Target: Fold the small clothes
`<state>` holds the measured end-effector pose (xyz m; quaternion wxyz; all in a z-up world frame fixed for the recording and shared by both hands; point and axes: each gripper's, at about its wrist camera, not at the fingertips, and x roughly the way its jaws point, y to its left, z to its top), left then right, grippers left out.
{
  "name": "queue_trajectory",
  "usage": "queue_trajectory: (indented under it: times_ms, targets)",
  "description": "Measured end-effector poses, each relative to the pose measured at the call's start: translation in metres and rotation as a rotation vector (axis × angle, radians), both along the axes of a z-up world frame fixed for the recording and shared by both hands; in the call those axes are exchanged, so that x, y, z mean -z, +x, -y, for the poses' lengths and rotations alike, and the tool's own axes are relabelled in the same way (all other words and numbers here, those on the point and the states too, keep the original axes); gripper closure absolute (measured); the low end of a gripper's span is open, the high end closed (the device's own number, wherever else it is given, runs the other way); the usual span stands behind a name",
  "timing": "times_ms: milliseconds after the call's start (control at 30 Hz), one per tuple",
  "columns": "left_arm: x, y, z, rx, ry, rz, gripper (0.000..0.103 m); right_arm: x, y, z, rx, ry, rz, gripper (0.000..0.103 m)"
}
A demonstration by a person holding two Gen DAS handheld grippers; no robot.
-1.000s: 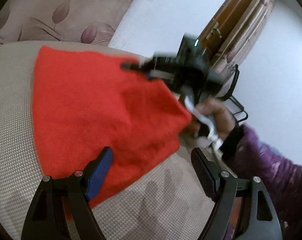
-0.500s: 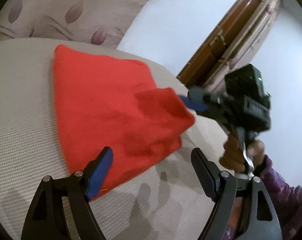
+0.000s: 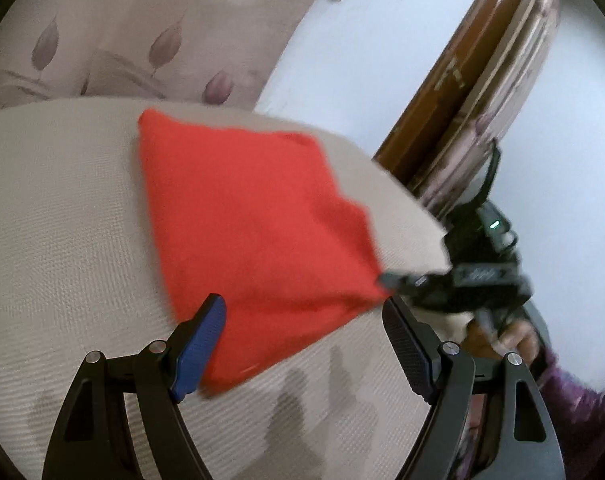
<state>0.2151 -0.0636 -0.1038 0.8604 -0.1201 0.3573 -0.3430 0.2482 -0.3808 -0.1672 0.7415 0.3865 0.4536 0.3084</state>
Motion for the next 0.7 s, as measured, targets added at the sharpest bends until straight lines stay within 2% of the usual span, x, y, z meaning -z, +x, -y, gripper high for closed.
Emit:
queue_trajectory:
  times_ms: [100,200,267,333,400,467,567,633,667,700]
  targets:
    - [-0.003,-0.001,0.017,0.051,-0.014,0.026,0.022,-0.001,-0.001,-0.003,-0.010,-0.013,0.007,0.098]
    - [0.004,-0.004,0.025,0.121,-0.061,-0.020,0.022,-0.012,-0.004,0.002,-0.005,0.016,0.071,0.093]
    - [0.009,-0.008,0.030,0.155,-0.051,-0.029,0.022,-0.026,-0.008,-0.001,-0.003,-0.041,0.123,0.091]
    - [0.010,-0.012,0.032,0.150,-0.026,-0.003,0.022,-0.036,-0.006,-0.005,-0.010,-0.081,0.156,0.080]
    - [0.009,-0.013,0.030,0.137,-0.023,0.014,0.022,-0.041,0.001,-0.011,-0.020,-0.122,0.173,0.058]
    - [0.011,-0.013,0.034,0.121,0.026,0.019,0.022,-0.045,0.007,-0.019,-0.040,-0.144,0.189,0.051]
    - [0.020,-0.009,0.034,0.131,0.061,-0.026,0.022,-0.049,0.020,-0.040,-0.110,-0.202,0.225,0.051]
    - [0.025,-0.006,0.028,0.127,0.052,-0.056,0.022,-0.041,0.031,-0.062,-0.212,-0.230,0.179,0.070]
    - [0.025,-0.005,0.026,0.121,0.035,-0.063,0.023,-0.039,0.034,-0.067,-0.240,-0.251,0.163,0.087]
    - [0.024,-0.004,0.022,0.115,0.031,-0.064,0.022,-0.033,0.035,-0.073,-0.272,-0.302,0.147,0.094]
